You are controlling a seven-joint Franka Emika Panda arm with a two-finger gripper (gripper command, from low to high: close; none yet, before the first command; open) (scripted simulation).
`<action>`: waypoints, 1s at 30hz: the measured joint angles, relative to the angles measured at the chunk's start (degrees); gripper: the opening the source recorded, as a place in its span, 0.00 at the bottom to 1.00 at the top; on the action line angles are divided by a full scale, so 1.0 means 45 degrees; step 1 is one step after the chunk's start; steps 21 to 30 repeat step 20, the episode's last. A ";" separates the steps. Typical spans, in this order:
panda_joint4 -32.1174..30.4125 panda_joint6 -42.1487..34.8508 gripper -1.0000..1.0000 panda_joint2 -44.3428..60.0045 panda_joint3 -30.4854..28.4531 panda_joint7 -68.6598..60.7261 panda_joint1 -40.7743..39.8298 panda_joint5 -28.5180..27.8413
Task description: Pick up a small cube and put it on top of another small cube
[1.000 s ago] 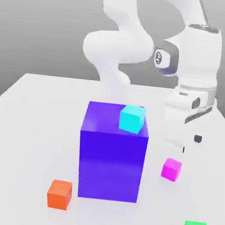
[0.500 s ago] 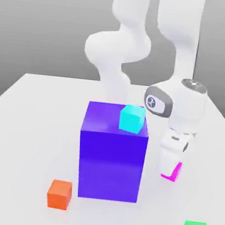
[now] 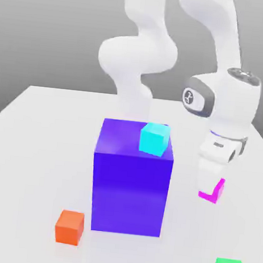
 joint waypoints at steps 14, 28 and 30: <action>0.5959 -0.2741 0.00 0.3222 -0.0753 -0.1906 -0.1401 0.0221; 0.6141 -0.1698 1.00 0.4447 -0.0759 -0.1954 -0.1436 0.0243; 0.6141 -0.1698 1.00 0.4447 -0.0759 -0.1954 -0.1436 0.0243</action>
